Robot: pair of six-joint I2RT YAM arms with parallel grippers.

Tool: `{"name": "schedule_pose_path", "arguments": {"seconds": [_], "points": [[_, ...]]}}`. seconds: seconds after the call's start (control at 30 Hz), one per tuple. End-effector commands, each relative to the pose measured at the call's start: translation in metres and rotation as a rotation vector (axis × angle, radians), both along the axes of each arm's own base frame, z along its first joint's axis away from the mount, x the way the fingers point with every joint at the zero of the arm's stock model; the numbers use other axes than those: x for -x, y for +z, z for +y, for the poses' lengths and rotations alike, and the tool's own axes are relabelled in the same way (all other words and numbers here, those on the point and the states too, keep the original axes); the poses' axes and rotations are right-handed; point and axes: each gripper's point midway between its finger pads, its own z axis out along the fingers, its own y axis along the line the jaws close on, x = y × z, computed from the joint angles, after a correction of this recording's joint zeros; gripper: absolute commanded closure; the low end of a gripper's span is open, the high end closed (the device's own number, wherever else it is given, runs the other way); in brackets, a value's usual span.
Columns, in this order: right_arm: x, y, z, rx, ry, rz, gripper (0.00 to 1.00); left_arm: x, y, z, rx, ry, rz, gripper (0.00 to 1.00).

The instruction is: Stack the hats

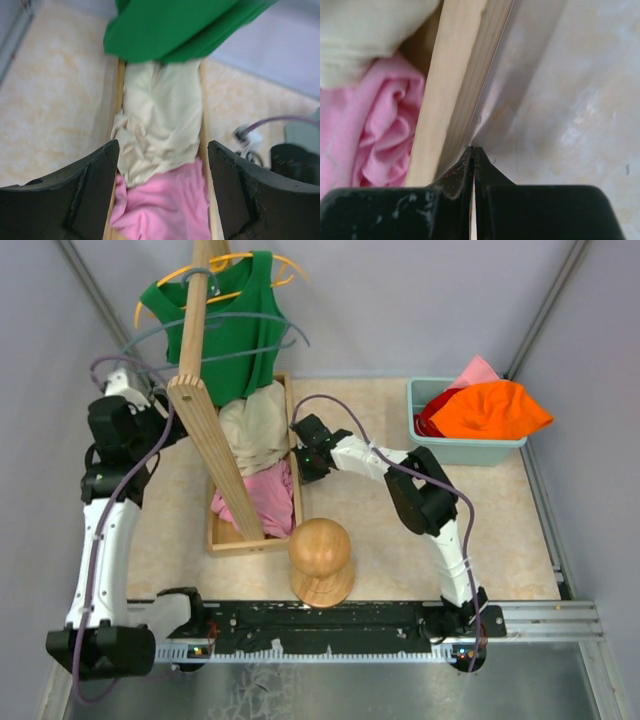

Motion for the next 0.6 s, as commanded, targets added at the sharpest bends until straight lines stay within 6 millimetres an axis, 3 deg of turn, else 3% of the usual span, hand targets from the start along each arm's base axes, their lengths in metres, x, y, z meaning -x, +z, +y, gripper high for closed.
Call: {"name": "schedule_pose_path", "arguments": {"seconds": [0.0,0.17,0.27,0.43,0.57], "points": [[0.023,0.033,0.006,-0.089,0.046,0.034,1.0,0.025,0.097,0.006,-0.029,0.041,-0.239,0.23],[0.039,0.024,0.0,-0.117,0.057,0.103,1.0,0.06,0.176,0.008,-0.071,0.056,-0.447,0.23],[0.048,0.021,0.003,-0.161,0.069,0.158,1.0,0.079,0.217,0.0,-0.073,0.018,-0.574,0.24],[0.058,0.023,0.018,-0.231,0.118,0.22,1.0,0.115,0.295,-0.037,-0.067,-0.18,-0.807,0.27],[0.051,0.03,0.046,-0.317,0.144,0.252,1.0,0.151,0.357,-0.063,-0.081,-0.332,-0.977,0.27]]}}
